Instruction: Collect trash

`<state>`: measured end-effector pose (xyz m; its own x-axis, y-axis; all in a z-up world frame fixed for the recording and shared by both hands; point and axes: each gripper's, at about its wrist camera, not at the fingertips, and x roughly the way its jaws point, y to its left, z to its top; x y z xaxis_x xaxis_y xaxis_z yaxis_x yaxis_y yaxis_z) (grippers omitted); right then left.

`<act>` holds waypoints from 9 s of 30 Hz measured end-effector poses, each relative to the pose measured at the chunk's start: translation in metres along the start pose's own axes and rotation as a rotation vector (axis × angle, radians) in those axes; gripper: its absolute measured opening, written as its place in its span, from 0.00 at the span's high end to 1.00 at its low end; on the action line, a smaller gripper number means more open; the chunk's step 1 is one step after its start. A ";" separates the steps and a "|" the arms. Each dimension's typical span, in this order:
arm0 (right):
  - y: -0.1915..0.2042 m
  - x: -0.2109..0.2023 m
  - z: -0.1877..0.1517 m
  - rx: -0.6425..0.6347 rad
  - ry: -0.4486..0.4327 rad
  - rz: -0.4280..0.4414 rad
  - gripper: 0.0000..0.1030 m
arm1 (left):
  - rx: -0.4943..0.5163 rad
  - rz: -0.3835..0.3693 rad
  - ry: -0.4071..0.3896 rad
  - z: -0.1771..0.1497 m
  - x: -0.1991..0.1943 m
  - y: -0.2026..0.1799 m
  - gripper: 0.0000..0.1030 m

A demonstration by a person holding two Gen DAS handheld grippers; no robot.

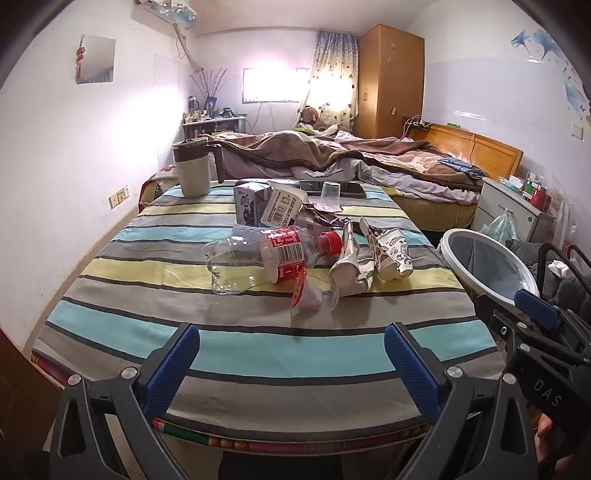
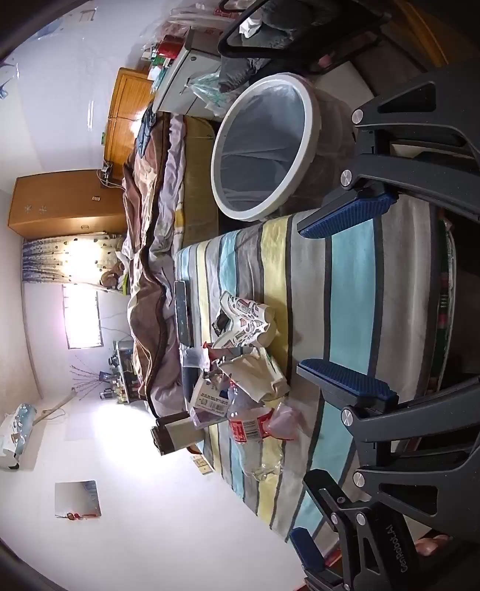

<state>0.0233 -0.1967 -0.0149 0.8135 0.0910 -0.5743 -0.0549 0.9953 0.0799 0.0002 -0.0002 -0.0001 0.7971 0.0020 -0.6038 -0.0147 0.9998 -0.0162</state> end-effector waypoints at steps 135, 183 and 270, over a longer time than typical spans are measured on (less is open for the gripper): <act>-0.003 0.135 0.051 0.114 0.260 0.120 0.43 | 0.247 -0.214 0.182 0.093 0.130 0.063 0.01; -0.022 0.121 0.054 0.156 0.214 0.201 0.81 | 0.229 -0.226 0.257 0.097 0.137 0.046 0.35; -0.163 0.061 0.050 0.277 0.108 -0.192 0.51 | 0.221 -0.492 0.159 0.115 0.115 -0.179 0.26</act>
<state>0.1111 -0.3550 -0.0224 0.7269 -0.0791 -0.6821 0.2644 0.9490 0.1718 0.1638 -0.1764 0.0253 0.5765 -0.4523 -0.6805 0.4765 0.8626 -0.1697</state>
